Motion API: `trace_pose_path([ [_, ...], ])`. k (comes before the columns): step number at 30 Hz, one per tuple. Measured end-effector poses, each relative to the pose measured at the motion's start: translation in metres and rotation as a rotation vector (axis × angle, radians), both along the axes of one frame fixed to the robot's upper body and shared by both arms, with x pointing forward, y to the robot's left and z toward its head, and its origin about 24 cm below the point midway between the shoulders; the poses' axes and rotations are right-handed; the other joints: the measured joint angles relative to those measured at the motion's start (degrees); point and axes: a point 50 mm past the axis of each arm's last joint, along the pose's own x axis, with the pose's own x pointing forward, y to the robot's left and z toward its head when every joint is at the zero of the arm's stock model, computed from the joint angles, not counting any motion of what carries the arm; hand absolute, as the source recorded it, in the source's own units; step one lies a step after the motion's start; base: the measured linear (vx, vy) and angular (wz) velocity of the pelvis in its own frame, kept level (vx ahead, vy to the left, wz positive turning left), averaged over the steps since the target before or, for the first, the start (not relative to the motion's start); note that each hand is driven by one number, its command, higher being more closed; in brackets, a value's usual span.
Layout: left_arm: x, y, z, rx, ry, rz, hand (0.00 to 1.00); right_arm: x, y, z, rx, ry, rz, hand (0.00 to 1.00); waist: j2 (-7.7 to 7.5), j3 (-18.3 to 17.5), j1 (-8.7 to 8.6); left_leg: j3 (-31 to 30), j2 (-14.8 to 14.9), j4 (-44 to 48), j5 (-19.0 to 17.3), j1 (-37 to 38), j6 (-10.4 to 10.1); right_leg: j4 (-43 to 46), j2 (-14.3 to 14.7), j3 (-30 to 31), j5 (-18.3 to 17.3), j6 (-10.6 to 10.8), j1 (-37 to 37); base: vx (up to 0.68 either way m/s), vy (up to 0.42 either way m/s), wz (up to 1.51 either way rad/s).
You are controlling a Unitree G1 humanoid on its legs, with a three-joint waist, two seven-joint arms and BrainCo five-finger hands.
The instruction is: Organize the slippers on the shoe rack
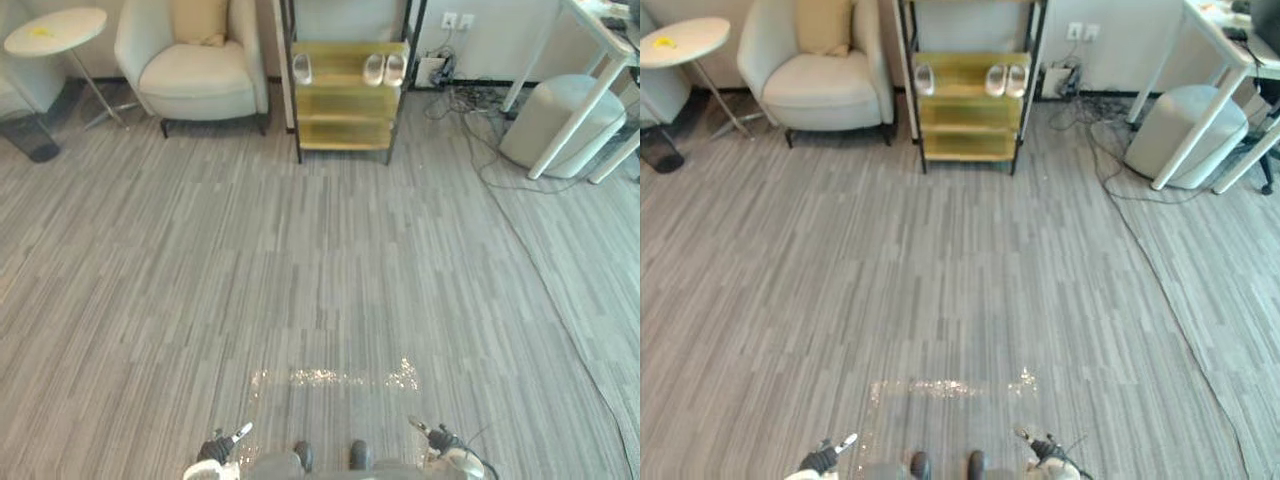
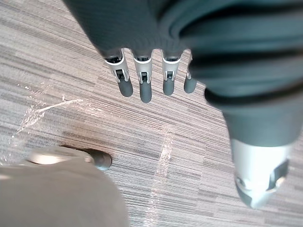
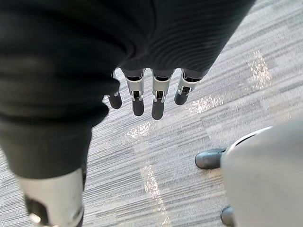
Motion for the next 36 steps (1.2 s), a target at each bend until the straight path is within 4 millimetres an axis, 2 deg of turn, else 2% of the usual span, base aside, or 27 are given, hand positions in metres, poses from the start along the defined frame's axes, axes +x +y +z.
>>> trace_pose_path([
  [1,0.005,0.0,0.003,-0.004,-0.032,0.031,0.0,0.0,0.001,0.001,-0.008,-0.007,0.013,0.0,-0.12,0.6,0.36,2.3,1.2,10.6,0.4,-4.4,0.2,1.3,-0.1,0.1,-1.0,-0.5,0.5,-0.02,-0.032,-0.08],
  [3,0.003,0.001,0.004,-0.007,-0.047,0.07,0.0,-0.002,0.0,0.001,-0.018,-0.005,0.013,0.0,0.16,1.0,1.5,5.2,4.3,23.1,0.1,-10.2,2.3,2.9,-0.1,0.5,-2.8,-1.3,2.1,0.11,0.015,-0.19],
  [5,0.002,-0.001,0.004,-0.011,-0.05,0.073,0.0,-0.001,0.0,0.001,-0.022,-0.005,0.01,0.0,0.3,0.8,1.48,5.5,5.4,24.9,-1.0,-13.2,1.4,3.1,-0.6,0.9,-3.9,-0.7,2.9,0.18,0.057,-0.1],
  [8,0.004,-0.003,0.005,-0.02,-0.067,0.093,0.0,0.013,0.002,0.007,-0.027,-0.05,0.025,0.0,0.12,0.8,2.98,6.7,4.0,11.4,-0.5,-16.9,0.4,2.8,-4.1,3.4,-5.9,1.4,3.4,0.38,0.178,-0.35],
  [10,0.003,-0.005,0.004,-0.022,-0.068,0.094,0.0,0.017,0.003,0.008,-0.026,-0.06,0.028,0.0,0.01,0.3,4.21,5.9,2.0,-0.4,4.4,-17.4,0.7,2.8,-6.4,4.3,-7.5,3.3,4.1,0.45,0.242,-0.36],
  [11,-0.001,-0.007,0.003,-0.025,-0.056,0.096,0.0,0.016,0.001,0.008,-0.03,-0.057,0.029,0.0,0.34,0.0,4.63,5.5,1.9,-4.1,8.9,-16.6,1.2,2.7,-6.5,5.2,-8.5,4.3,4.6,0.41,0.238,-0.36],
  [12,-0.003,-0.001,0.003,-0.011,-0.048,0.097,0.0,0.016,0.009,0.006,-0.011,-0.049,0.032,0.0,-1.03,-0.6,4.78,6.6,0.6,-2.7,8.3,-16.6,2.7,3.3,-7.9,6.1,-9.5,4.2,4.9,0.54,0.268,-0.31],
  [14,-0.004,0.007,0.004,0.012,-0.045,0.093,0.0,0.019,0.029,0.006,0.034,-0.066,0.056,0.0,-3.62,-2.1,5.15,8.7,-0.2,-0.3,4.1,-15.7,4.8,11.3,-9.6,7.3,-8.5,5.1,2.4,0.64,0.274,-0.28],
  [15,-0.002,0.008,0.005,0.019,-0.045,0.084,0.0,0.018,0.037,0.005,0.053,-0.064,0.058,0.0,-4.3,-2.1,5.75,9.4,-0.4,1.0,1.4,-13.1,5.5,19.6,-10.1,8.3,-7.4,7.2,0.7,0.7,0.286,-0.34],
  [16,0.001,0.009,0.006,0.028,-0.046,0.056,0.0,0.015,0.041,0.003,0.062,-0.056,0.068,0.0,-4.62,-2.2,5.85,9.6,-1.0,1.2,-0.6,-8.8,6.2,34.9,-10.6,9.6,-4.3,12.8,-3.7,0.56,0.215,-0.22],
  [17,0.004,0.008,0.006,0.029,-0.048,0.04,0.0,0.013,0.041,0.003,0.062,-0.054,0.068,0.0,-4.59,-2.2,5.68,9.4,-1.2,0.9,-1.4,-6.8,6.3,40.7,-10.6,9.9,-3.3,14.5,-5.3,0.53,0.18,-0.07],
  [18,0.009,0.005,0.007,0.026,-0.056,0.021,0.0,0.011,0.04,0.002,0.06,-0.051,0.067,0.0,-4.14,-2.1,5.59,8.9,-1.1,0.2,-3.1,-4.1,6.4,48.6,-10.2,9.4,-2.9,14.8,-8.1,0.48,0.14,-0.03],
  [19,0.015,0.002,0.007,0.022,-0.068,0.017,0.0,0.014,0.04,0.004,0.051,-0.064,0.077,0.0,-3.77,-1.9,5.35,8.7,-1.0,-0.7,-4.6,-0.6,6.5,56.4,-10.4,7.4,-3.0,13.4,-12.4,0.46,0.114,0.0],
  [21,0.023,-0.008,0.008,-0.005,-0.084,0.015,0.0,0.021,0.038,0.008,0.035,-0.098,0.087,0.0,-3.31,-1.6,4.02,7.8,-0.6,-3.4,-6.2,5.0,6.5,59.7,-11.3,1.9,-4.5,9.1,-18.6,0.38,0.041,0.13],
  [22,0.026,-0.012,0.007,-0.017,-0.089,0.014,0.0,0.023,0.037,0.01,0.03,-0.111,0.084,0.0,-3.24,-1.6,3.71,7.6,-0.2,-4.6,-6.7,7.3,6.1,58.3,-11.6,-0.5,-5.2,8.0,-20.4,0.55,-0.004,0.14],
  [23,0.029,-0.016,0.008,-0.029,-0.098,0.014,0.0,0.024,0.035,0.011,0.025,-0.121,0.078,0.0,-3.1,-1.4,3.54,7.6,0.7,-7.1,-6.7,11.1,6.0,52.5,-11.5,-4.4,-6.0,6.6,-22.0,0.47,-0.018,0.1],
  [25,0.031,-0.021,0.008,-0.041,-0.101,0.013,0.0,0.026,0.031,0.012,0.016,-0.128,0.075,0.0,-2.82,-1.4,2.78,6.5,1.7,-10.4,-6.7,15.3,6.0,40.3,-10.5,-7.8,-5.4,5.4,-23.8,0.49,-0.042,0.3],
  [26,0.034,-0.024,0.007,-0.05,-0.1,0.009,0.0,0.03,0.029,0.013,0.008,-0.136,0.077,0.0,-2.73,-1.4,1.97,5.5,2.4,-12.0,-6.7,16.9,5.9,30.4,-9.5,-7.8,-3.1,4.4,-25.0,0.55,-0.096,0.62],
  [28,0.034,-0.027,0.006,-0.058,-0.092,0.005,0.0,0.034,0.026,0.014,0.002,-0.135,0.086,0.0,-2.44,-1.2,0.84,3.8,3.2,-13.5,-7.2,19.4,3.4,16.6,-7.2,-6.8,3.9,2.8,-26.2,0.6,-0.158,0.55],
  [29,0.032,-0.025,0.006,-0.052,-0.087,0.011,0.0,0.034,0.027,0.013,0.004,-0.127,0.09,0.0,-2.66,-1.1,0.84,2.0,3.6,-13.5,-8.3,20.8,1.6,10.2,-5.1,-6.1,10.4,0.1,-25.7,0.63,-0.218,0.42],
  [30,0.029,-0.024,0.004,-0.057,-0.076,0.033,0.0,0.037,0.024,0.014,-0.003,-0.133,0.092,0.0,-1.84,-1.3,0.61,-0.3,5.2,-12.7,-8.7,22.1,0.8,12.1,-4.0,-4.8,15.0,0.4,-25.4,0.65,-0.253,0.31],
  [31,0.028,-0.027,0.004,-0.068,-0.075,0.046,0.0,0.04,0.023,0.016,-0.008,-0.14,0.092,0.0,-0.57,-1.4,0.84,-1.6,6.4,-11.2,-8.0,21.8,-0.4,14.3,-3.4,-6.4,13.0,-1.0,-25.4,0.76,-0.323,0.37],
  [32,0.03,-0.03,0.004,-0.082,-0.081,0.063,0.0,0.042,0.02,0.016,-0.012,-0.139,0.089,0.0,0.4,-1.2,0.78,-3.7,7.3,-5.8,-5.8,20.3,-1.7,17.1,-2.7,-7.7,9.6,-1.3,-25.0,0.75,-0.346,0.18],
  [33,0.03,-0.032,0.003,-0.092,-0.082,0.086,0.0,0.042,0.018,0.017,-0.017,-0.139,0.092,0.0,1.44,-0.6,0.77,-4.6,7.8,3.3,-2.8,17.1,-1.4,17.6,-1.8,-8.1,6.9,-1.6,-22.9,0.6,-0.299,0.11],
  [34,0.029,-0.033,0.003,-0.101,-0.081,0.107,0.0,0.044,0.019,0.018,-0.019,-0.146,0.103,0.0,2.38,-0.1,0.77,-4.9,8.3,12.2,1.5,14.0,-1.0,17.1,-0.8,-8.0,5.5,-2.0,-20.4,0.6,-0.245,-0.13],
  [35,0.026,-0.034,0.002,-0.105,-0.079,0.121,0.0,0.044,0.02,0.018,-0.021,-0.146,0.109,0.0,3.72,0.6,1.19,-5.5,9.6,25.7,8.3,8.6,-1.6,15.0,0.7,-7.5,3.9,-2.7,-15.9,0.47,-0.129,-0.18],
  [36,0.026,-0.035,0.002,-0.106,-0.081,0.121,0.0,0.044,0.02,0.017,-0.019,-0.144,0.109,0.0,3.73,0.9,1.35,-5.4,10.3,30.0,7.3,6.5,-1.5,14.1,1.5,-7.3,3.3,-3.0,-14.2,0.56,-0.103,-0.28],
])
